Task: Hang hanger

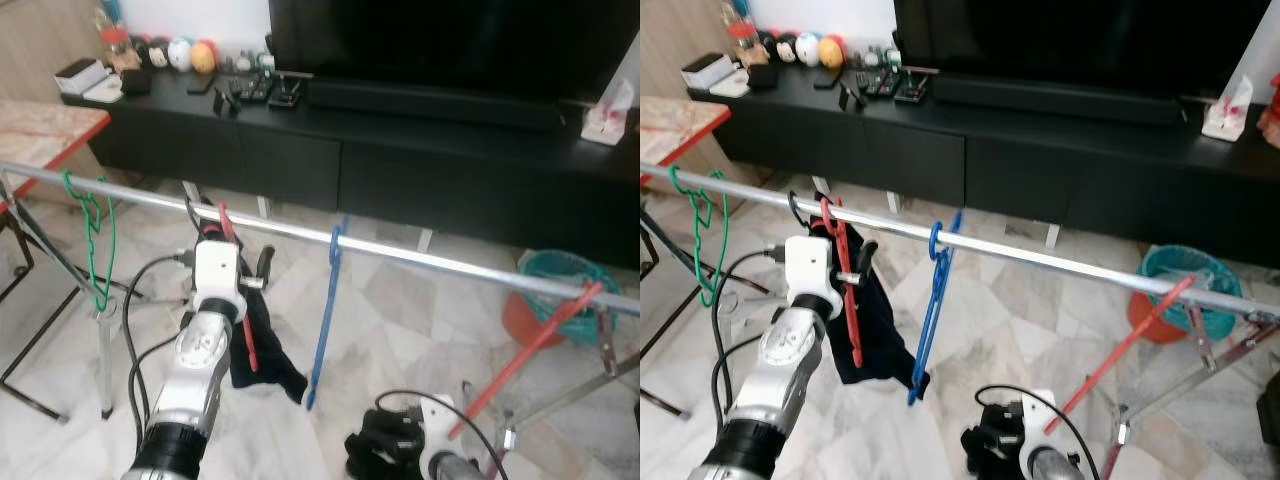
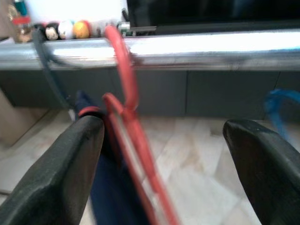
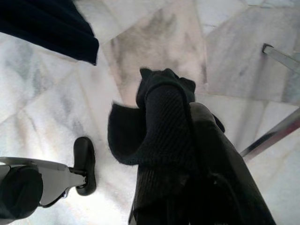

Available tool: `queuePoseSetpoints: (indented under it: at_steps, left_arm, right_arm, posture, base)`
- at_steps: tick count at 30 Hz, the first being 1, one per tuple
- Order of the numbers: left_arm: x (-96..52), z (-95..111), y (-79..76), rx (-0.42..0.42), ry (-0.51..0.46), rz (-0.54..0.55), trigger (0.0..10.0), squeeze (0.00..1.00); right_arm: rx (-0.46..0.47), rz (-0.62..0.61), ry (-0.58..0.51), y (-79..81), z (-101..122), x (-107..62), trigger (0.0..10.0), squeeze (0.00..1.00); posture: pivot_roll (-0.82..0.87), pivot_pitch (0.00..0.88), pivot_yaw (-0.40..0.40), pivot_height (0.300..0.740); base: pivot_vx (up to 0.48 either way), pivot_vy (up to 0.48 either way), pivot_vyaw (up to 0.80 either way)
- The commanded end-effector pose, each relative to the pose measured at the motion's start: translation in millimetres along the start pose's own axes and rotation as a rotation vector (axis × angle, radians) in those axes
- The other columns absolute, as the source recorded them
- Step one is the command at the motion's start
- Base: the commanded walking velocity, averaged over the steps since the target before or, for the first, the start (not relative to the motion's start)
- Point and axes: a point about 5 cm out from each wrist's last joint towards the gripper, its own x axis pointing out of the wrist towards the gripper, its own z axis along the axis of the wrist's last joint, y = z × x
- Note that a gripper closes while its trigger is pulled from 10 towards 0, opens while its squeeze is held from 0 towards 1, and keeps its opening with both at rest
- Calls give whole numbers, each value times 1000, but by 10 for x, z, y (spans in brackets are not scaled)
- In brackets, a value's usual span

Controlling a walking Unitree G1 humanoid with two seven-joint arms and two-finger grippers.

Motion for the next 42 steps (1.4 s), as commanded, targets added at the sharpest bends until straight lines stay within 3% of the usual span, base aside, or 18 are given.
queuePoseSetpoints:
  at_steps: [1,4,5,8,12,19,24,25,26,32,33,37,42]
  left_arm:
    - [-19,8,30,43,61,8,10000,0]
    - [-30,-16,38,38,108,24,10000,0]
    - [-34,-31,22,-28,153,39,10000,0]
    - [-8,-34,5,-50,168,38,10000,0]
    - [120,-79,-34,-150,230,21,10000,0]
    - [292,-31,47,-196,253,54,10000,0]
    - [410,-22,134,-225,325,99,10000,0]
    - [428,-34,155,-221,342,103,10000,898]
    - [438,-42,157,-219,347,97,10000,1000]
    - [467,-83,142,-221,370,57,10000,1000]
    - [484,-74,125,-196,363,34,10000,0]
    - [509,-43,102,-174,347,15,10000,0]
    - [579,103,51,-70,296,-27,10000,0]
  right_arm:
    - [10,8,13,20,-34,-4,10000,0]
    - [11,8,13,19,-34,-4,10000,0]
    - [10,10,15,20,-35,-4,10000,0]
    - [10,13,17,22,-34,-3,10000,0]
    - [13,7,12,-3,-16,-1,10000,0]
    - [22,-2,8,-14,-9,-1,10000,0]
    - [29,-4,6,-14,1,1,10000,0]
    - [32,-5,5,-17,2,1,10000,0]
    - [33,-6,5,-17,3,1,10000,0]
    - [35,-5,6,-14,3,2,10000,0]
    - [35,-5,6,-13,2,2,10000,0]
    - [34,-4,7,-12,1,2,10000,0]
    - [32,-1,6,-9,2,2,10000,0]
  posture:
    - [-67,54,39,740]
    - [-63,51,41,740]
    - [-61,51,40,740]
    - [-59,46,38,740]
    - [-63,40,40,740]
    - [-70,32,43,740]
    - [-75,31,46,740]
    - [-74,34,46,740]
    - [-74,34,46,740]
    - [-77,38,45,740]
    - [-77,41,45,740]
    - [-77,41,45,740]
    - [-78,48,45,740]
  base:
    - [0,0,0]
    - [0,0,0]
    - [0,0,0]
    - [0,0,0]
    - [0,0,0]
    - [0,0,0]
    - [0,0,0]
    - [0,0,0]
    - [0,0,0]
    - [0,0,0]
    - [0,0,0]
    - [0,0,0]
    - [0,0,0]
